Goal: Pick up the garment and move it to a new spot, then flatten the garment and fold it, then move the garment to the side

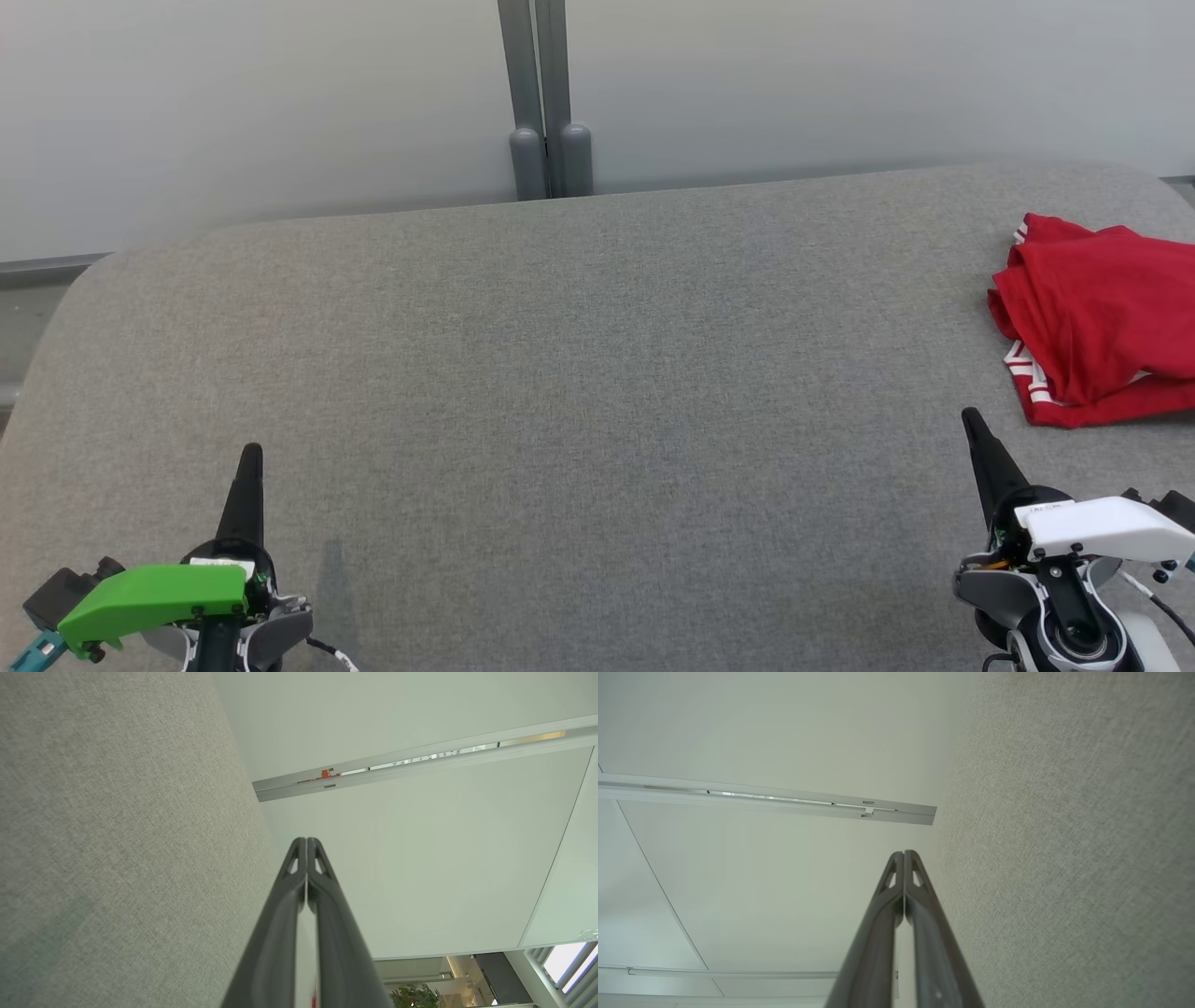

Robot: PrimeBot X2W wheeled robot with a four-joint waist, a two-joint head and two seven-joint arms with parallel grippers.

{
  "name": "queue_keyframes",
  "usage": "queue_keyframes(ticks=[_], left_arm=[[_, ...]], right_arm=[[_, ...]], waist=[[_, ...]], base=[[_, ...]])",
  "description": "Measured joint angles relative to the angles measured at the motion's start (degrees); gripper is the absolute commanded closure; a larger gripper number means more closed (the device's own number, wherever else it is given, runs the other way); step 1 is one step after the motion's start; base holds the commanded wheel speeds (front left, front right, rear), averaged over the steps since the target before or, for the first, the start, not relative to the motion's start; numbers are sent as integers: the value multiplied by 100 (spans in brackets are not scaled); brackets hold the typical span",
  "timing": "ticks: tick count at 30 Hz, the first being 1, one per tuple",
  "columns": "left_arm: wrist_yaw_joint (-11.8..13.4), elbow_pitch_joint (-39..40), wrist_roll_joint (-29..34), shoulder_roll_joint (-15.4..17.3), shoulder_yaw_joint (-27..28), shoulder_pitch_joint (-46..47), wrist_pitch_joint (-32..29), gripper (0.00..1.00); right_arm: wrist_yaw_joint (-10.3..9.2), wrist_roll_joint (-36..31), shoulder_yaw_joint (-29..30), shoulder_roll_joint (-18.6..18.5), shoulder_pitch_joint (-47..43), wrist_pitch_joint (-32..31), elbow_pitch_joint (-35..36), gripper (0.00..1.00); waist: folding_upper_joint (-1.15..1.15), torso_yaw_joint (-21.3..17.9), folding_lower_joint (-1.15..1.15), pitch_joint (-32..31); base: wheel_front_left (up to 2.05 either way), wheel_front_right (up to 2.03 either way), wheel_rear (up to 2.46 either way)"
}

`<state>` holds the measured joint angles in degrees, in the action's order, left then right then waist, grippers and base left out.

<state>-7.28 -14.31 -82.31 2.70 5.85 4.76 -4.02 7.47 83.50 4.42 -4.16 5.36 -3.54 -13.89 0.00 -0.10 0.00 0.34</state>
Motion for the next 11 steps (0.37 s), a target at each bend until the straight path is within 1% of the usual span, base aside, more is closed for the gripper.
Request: queue_keyframes(ticks=[11], left_arm=[[-1,8,-417,1,29,57,-105,100]], right_arm=[[0,403,82,45,23,-125,-2,100]], waist=[[0,4,0,-7]], base=[[0,0,0]])
